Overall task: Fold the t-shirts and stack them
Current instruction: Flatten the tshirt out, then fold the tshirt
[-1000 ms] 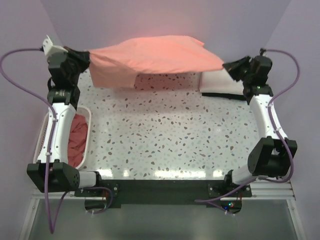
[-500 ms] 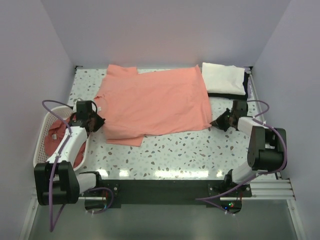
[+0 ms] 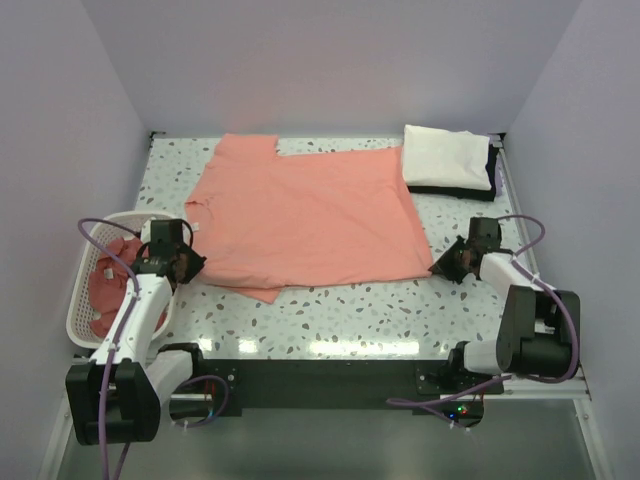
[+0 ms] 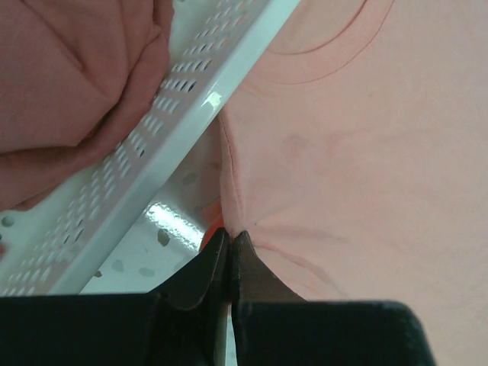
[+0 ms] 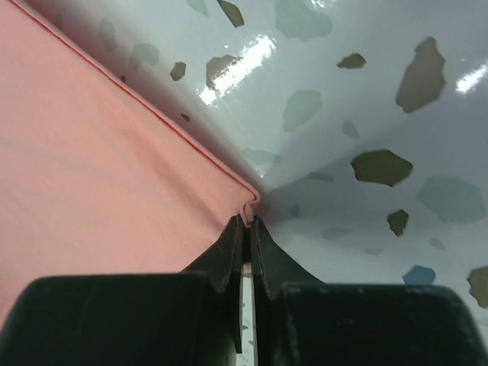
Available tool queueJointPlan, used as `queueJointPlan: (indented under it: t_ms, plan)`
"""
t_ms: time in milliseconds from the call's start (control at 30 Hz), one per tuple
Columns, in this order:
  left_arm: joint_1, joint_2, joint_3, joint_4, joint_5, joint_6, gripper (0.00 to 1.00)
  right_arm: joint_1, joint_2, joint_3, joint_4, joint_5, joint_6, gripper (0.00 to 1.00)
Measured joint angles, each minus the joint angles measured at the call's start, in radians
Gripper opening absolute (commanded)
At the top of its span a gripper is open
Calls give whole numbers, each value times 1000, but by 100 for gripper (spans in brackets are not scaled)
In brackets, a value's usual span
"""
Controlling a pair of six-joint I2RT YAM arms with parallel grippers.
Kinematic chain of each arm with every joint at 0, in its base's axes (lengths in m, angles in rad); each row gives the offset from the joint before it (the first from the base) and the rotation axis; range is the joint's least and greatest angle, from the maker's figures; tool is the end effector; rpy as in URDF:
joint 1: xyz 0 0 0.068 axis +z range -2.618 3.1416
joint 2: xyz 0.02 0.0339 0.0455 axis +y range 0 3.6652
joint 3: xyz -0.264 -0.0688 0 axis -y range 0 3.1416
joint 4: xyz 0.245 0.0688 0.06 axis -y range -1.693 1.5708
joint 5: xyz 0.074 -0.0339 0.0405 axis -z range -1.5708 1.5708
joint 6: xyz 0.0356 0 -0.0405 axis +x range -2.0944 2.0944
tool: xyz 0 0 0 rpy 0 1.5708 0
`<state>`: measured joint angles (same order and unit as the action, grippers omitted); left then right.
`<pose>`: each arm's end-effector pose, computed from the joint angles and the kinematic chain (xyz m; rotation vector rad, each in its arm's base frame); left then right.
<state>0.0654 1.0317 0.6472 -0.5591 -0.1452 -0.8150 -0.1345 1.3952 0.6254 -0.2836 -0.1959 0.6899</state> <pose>0.1974 0.0181 0.2153 -1.1204 2.2401 -0.1278 0.2441 -0.0260 0.1513 1.0032 2.4671 0.4447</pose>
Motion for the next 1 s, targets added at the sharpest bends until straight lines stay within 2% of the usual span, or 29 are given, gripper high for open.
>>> queueJointPlan:
  t_ms: [300,567,733,1000]
  plan:
    - [0,-39,-24,-76,-3,-5,6,-17,-194,-52,-118,23,-27,0]
    - [0,-95,-22,-116,-2,-13,5,-17,-197,-53,-141,24,-36,0]
    - [0,-24,15,-111,2,-6,2,-18,-152,-23,-129,-4,-34,0]
    - [0,191,169,-49,16,1,1,-18,-46,122,-43,-58,-9,0]
